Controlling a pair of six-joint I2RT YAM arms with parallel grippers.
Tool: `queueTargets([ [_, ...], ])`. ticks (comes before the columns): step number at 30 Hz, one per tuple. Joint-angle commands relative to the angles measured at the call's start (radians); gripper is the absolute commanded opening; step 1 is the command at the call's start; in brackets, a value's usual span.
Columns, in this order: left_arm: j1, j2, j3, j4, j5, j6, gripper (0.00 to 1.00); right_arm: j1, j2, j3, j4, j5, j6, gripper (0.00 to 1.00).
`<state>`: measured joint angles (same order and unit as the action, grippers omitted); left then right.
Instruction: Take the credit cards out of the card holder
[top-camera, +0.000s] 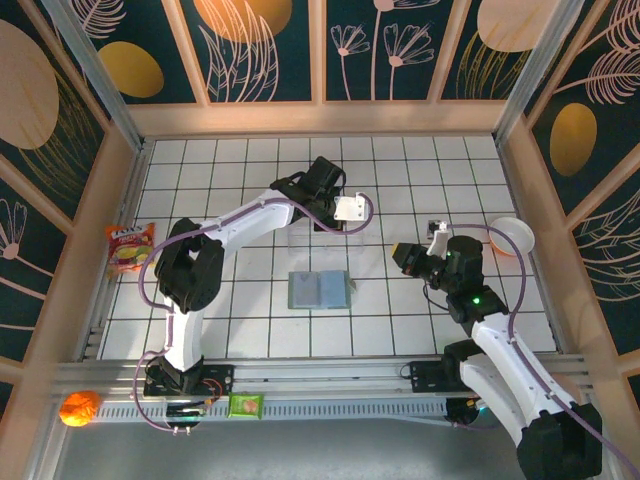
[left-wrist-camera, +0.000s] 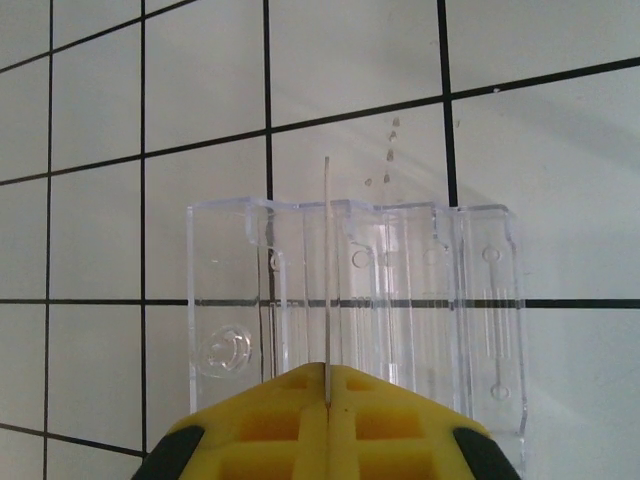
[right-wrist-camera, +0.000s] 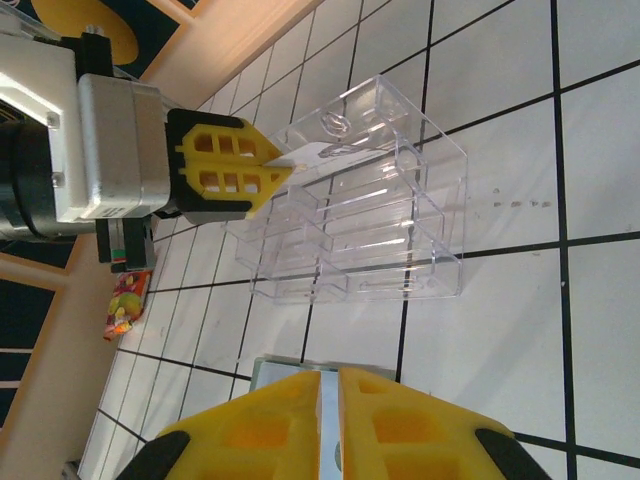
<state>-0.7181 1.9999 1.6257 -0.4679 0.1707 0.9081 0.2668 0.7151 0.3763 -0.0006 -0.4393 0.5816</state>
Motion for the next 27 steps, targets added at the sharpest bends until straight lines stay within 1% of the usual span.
queueTargets([
  [1, 0.008, 0.017, 0.022, 0.005, -0.02, -0.003, 0.0, -0.011, -0.008, 0.018, 0.003, -0.013, -0.012, 0.13],
  [8, 0.01, 0.027, 0.019, 0.007, -0.022, -0.005, 0.0, -0.013, -0.005, 0.023, 0.005, -0.016, -0.011, 0.14],
  [27, 0.01, 0.035, 0.013, 0.001, 0.017, -0.031, 0.0, -0.023, -0.006, 0.024, -0.001, -0.018, -0.016, 0.14],
])
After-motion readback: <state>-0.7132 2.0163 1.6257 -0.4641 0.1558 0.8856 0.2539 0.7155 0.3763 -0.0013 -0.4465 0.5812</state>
